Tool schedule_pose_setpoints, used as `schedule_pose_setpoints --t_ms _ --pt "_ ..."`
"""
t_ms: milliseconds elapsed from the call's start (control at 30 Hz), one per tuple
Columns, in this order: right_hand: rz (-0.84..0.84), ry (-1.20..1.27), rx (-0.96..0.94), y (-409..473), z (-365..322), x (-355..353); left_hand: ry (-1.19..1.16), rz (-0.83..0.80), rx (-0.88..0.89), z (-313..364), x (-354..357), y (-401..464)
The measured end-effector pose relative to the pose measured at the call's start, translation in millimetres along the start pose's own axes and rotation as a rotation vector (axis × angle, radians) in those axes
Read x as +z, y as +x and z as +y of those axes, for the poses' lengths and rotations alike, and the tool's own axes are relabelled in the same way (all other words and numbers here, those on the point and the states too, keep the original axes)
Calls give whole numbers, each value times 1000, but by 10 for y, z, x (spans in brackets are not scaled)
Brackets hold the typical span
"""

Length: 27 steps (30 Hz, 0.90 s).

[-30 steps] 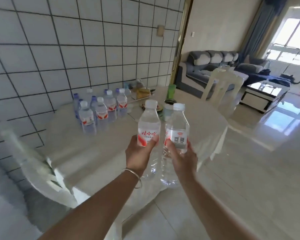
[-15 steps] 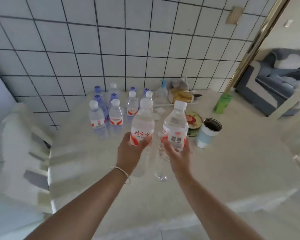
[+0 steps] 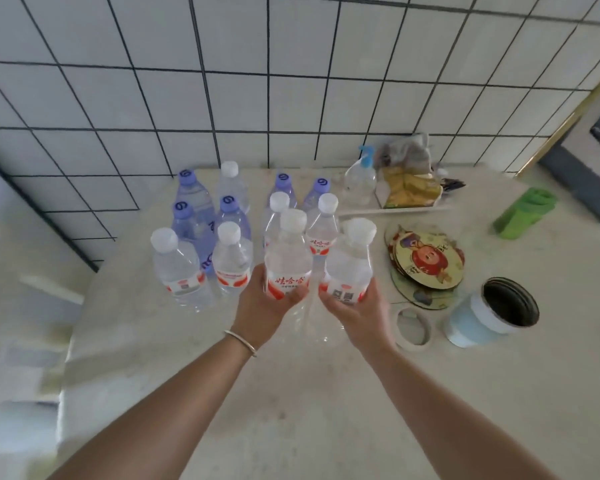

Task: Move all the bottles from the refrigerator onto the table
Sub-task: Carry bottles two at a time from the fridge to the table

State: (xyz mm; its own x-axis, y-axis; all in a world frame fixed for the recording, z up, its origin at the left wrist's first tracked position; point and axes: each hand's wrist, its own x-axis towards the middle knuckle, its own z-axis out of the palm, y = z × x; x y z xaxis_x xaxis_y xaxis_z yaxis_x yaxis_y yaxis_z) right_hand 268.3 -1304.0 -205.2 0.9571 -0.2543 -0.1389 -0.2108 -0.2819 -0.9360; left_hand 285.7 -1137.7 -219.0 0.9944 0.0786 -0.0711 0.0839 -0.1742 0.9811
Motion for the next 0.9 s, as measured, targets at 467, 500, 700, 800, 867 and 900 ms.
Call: schedule_pose_setpoints --t_ms 467,500,700,800,867,900 --pt "-45 -194 23 601 271 169 37 37 31 -473 242 421" --pt "-52 -207 20 608 276 184 31 45 24 -497 254 428" --pt "-69 -230 41 613 278 185 -5 56 9 -566 268 424" --pt "-97 -223 48 596 284 178 -17 51 -22 -585 215 412" --pt "-114 -211 48 580 284 166 11 30 -34 -559 191 399" --pt "-121 -207 49 572 283 156 24 18 -39 -538 188 385"
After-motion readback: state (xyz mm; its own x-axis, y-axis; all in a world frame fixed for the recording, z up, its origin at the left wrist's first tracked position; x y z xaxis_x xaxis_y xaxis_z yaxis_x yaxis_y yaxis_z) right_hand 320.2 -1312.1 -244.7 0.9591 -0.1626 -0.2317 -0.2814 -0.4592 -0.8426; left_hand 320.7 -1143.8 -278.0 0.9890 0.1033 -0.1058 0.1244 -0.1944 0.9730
